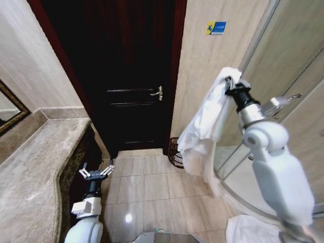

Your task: Discard the used towel into the hamper.

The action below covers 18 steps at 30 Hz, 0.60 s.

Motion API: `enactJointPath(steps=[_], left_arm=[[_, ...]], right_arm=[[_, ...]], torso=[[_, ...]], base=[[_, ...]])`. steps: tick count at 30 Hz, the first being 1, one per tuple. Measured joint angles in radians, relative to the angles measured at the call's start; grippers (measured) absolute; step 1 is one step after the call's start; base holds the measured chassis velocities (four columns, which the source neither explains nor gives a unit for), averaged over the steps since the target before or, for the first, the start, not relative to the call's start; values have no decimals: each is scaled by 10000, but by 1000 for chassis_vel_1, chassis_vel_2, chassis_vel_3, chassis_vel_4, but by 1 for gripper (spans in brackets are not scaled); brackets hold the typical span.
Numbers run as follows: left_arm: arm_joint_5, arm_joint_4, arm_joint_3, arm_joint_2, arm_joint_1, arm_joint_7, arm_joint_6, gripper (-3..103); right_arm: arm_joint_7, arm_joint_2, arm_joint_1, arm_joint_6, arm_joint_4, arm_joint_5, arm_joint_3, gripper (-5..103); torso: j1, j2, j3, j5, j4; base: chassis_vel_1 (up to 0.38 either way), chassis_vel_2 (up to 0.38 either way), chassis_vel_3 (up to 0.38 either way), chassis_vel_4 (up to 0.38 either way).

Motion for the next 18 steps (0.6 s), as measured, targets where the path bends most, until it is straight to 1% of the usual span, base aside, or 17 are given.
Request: enactJointPath(steps=[1, 2, 5, 6, 9, 10, 11, 12, 13, 14, 15, 18], left_arm=[[-63, -23, -54, -43, 41, 0, -52, 100], [-63, -23, -54, -43, 41, 0, -52, 100], [-299, -108, -285, -96, 125, 14, -212, 100], [-299, -108, -285, -96, 125, 14, -212, 100], [-455, -168, -541, -109, 220, 20, -363, 100], [-455, -168, -541, -109, 220, 20, -363, 100], [-507, -189, -601, -110, 261, 24, -400, 100], [-581, -209, -670, -111, 316, 30, -450, 100], [-610, -212, -696, -110, 334, 34, -470, 100], [-705, -213, -771, -112, 373, 44, -539, 100], [-705, -213, -771, -112, 373, 44, -539, 100], [-934, -135, -858, -95, 381, 48, -627, 100]], right_arm=[[47, -136, 481, -36, -241, 118, -178, 4], [47, -136, 481, -36, -241, 118, -178, 4], [135, -516, 2250, -159, -1032, 475, -867, 4], [135, -516, 2250, -159, -1032, 475, -867, 4], [347, -653, 3605, -247, -1804, 758, -1704, 4], [347, -653, 3605, -247, -1804, 758, -1704, 4], [399, -653, 3991, -268, -2064, 824, -1970, 4], [466, -621, 4510, -298, -2426, 911, -2277, 4], [485, -595, 4699, -306, -2549, 941, -2385, 4], [573, -434, 5547, -330, -3079, 1036, -2823, 4], [573, -434, 5547, -330, -3079, 1036, -2823, 4], [771, 240, 7241, -341, -4155, 1098, -3616, 4]], torso=[[0, 0, 0, 1, 0], [0, 0, 0, 1, 0], [0, 0, 0, -6, 1], [0, 0, 0, -6, 1], [-1, 0, 0, -2, 1], [-1, 0, 0, -2, 1], [-1, 0, 0, -2, 1], [-1, 0, 0, -1, 1], [-1, -1, 1, 0, 0], [0, -1, 1, 2, 0], [0, -1, 1, 2, 0], [-1, 0, -1, -12, 2]], base=[[0, 0, 0, 0], [0, 0, 0, 0], [0, 0, 0, 0], [0, 0, 0, 0], [0, 0, 0, 0], [0, 0, 0, 0], [0, 0, 0, 0], [0, 0, 0, 0], [0, 0, 0, 0], [0, 0, 0, 0], [0, 0, 0, 0], [0, 0, 0, 0]])
